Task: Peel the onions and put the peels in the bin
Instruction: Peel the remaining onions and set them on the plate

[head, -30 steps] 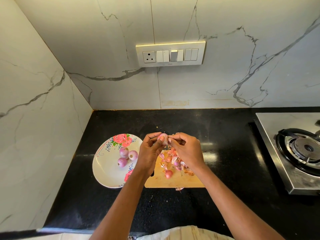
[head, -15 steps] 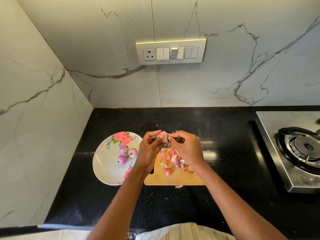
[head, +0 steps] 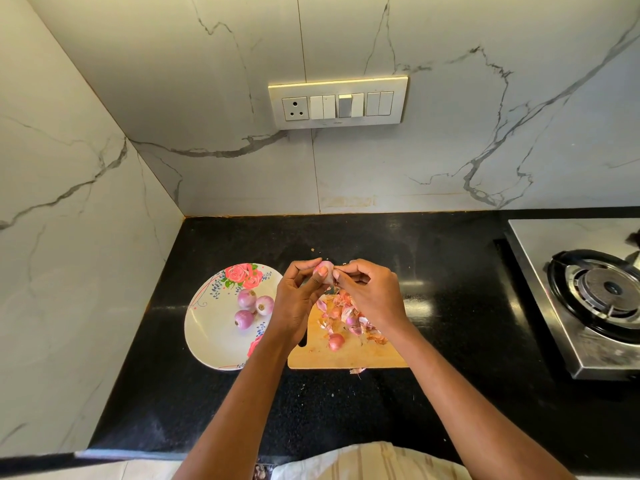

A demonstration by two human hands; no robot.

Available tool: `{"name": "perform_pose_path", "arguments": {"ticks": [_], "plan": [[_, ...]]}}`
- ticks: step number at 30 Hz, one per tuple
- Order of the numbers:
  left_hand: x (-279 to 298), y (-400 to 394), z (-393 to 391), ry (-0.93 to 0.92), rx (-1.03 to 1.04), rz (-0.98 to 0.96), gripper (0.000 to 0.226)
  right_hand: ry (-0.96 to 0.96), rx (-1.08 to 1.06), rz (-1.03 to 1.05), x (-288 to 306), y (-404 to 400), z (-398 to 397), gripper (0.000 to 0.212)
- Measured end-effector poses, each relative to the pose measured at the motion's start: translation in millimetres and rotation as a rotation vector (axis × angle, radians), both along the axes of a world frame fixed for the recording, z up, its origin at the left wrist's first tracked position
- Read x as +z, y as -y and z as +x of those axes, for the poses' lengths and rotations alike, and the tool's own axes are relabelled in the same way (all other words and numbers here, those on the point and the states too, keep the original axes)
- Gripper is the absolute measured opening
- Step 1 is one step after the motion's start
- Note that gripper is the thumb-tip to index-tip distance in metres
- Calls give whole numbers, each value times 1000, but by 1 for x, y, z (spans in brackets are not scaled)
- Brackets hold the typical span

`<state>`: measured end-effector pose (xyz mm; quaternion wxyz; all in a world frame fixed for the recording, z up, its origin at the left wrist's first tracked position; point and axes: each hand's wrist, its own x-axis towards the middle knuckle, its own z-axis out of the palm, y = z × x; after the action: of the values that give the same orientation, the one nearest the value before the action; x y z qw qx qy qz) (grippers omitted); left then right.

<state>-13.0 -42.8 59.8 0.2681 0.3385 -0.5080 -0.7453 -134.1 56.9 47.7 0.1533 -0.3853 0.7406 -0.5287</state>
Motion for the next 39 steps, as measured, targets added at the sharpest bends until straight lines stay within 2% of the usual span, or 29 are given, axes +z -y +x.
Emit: {"name": "perform_pose_path", "arguments": {"ticks": [6,9,13,20,23,26,28,31,33,36,39], "plan": [[0,-3,1,7,-4,2,34,24,-51,-12,1,0,3,10],[-2,-4,2,8,-5,17,26,48,-66,0,1,2,4,10],[-3,-4,2,-3,-27,16,21,139,-126,12,2,3,3,10],[-8,-4,2,29,-32,9,28,322,-184,29,-5,2,4,4],[-9,-4,0,30,-26,21,26,439,-142,-22,-7,3,5,6],[-8,-1,1,9,-12,43,25,529,-24,-66,-2,3,6,21],[-7,0,0,16,-17,25,26,454,3,-38,-2,3,6,29],[-7,-1,-3,31,-32,-2,26,392,-38,-36,-4,3,4,22],[-8,-1,-6,72,-28,-67,33,364,-67,-45,-3,4,4,17],[-9,1,-6,126,-6,-160,46,203,-98,-15,-1,4,7,16],[-12,-1,-5,146,-33,-179,46,43,-129,3,0,3,9,15]]}}
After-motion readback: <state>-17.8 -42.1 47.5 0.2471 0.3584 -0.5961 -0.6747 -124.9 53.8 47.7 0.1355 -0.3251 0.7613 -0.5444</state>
